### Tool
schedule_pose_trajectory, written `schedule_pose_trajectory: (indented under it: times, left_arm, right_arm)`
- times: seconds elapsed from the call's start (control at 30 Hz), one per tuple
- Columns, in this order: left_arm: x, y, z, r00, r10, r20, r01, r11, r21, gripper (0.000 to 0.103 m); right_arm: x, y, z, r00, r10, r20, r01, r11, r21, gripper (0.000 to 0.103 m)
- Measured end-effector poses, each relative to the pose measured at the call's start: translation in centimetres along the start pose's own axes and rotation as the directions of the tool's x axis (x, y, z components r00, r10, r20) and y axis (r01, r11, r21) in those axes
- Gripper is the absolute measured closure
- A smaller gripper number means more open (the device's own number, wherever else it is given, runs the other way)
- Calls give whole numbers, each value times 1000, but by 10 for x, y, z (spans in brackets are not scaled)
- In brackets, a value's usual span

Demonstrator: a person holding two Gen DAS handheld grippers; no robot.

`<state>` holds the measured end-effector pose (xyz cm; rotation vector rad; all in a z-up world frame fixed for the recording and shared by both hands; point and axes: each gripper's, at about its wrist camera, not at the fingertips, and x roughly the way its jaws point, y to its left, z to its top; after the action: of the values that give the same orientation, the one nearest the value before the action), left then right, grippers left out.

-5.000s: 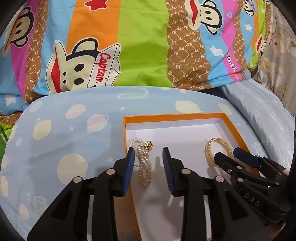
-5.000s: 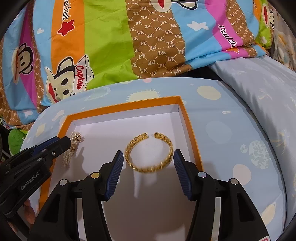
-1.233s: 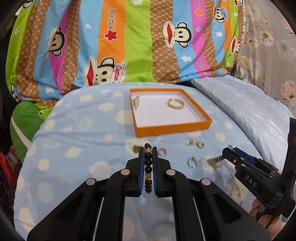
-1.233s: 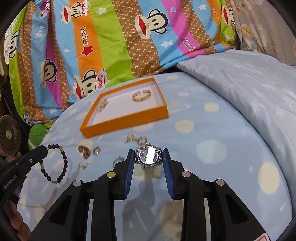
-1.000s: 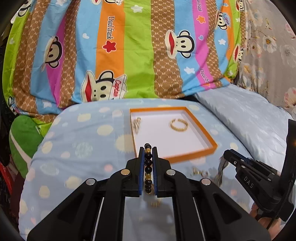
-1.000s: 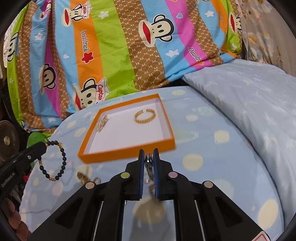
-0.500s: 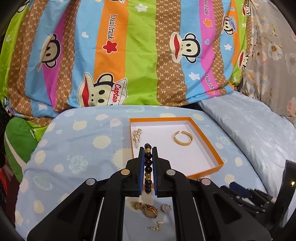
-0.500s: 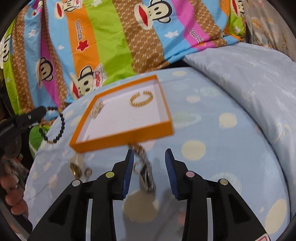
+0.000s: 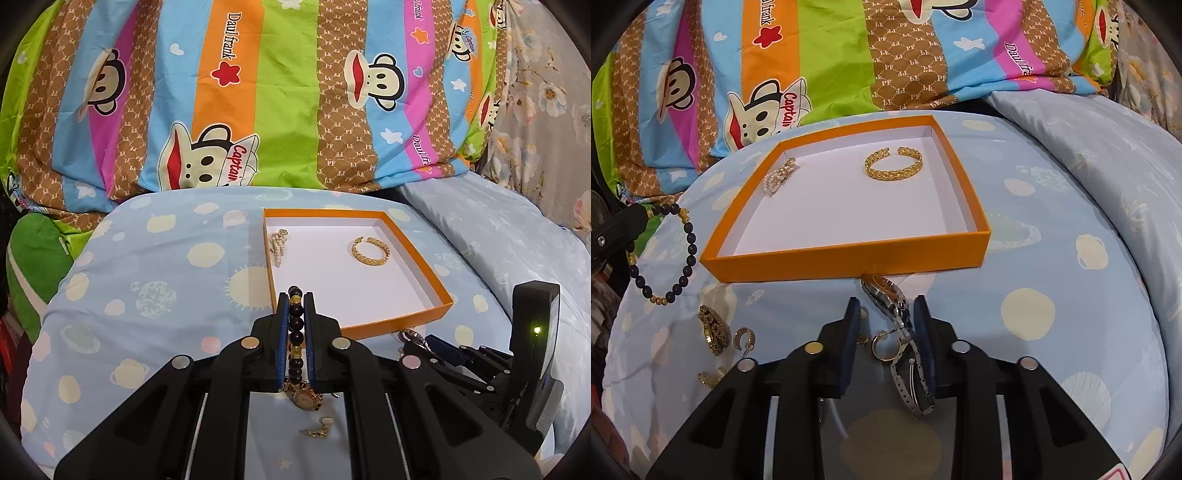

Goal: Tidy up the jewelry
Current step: 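Lift the bead bracelet and silver watch into the orange box and open both tools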

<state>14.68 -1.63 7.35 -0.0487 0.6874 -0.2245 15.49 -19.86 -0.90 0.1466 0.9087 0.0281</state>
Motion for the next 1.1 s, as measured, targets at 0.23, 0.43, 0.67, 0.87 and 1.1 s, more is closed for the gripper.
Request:
schedule_pose_trajectory:
  times: [0.23,0.43,0.67,0.87,1.1]
  left_arm:
    - [5,1,4,1000,-17,-7,17,1000,-6,96]
    - [12,0,29,999,-27,19,27,1000,-7,96]
    - [46,-5,57,999,-37,20,37,999,-27,96]
    - [88,-9,55,999,-44,-28,43,999,-30,96]
    - [106,-7,47,998,-45,-45,44,998,-38,94]
  right_arm:
    - [-20,-11,0,997,18,72,-22,999,45,93]
    - [-39,-17,32,985,51,166,-62,996,65,93]
    - [-11,-21,78,980,47,193,-65,994,92,96]
    - [23,-20,86,988,29,154,-42,996,81,103]
    - [27,-27,87,986,33,163,-50,993,103,101]
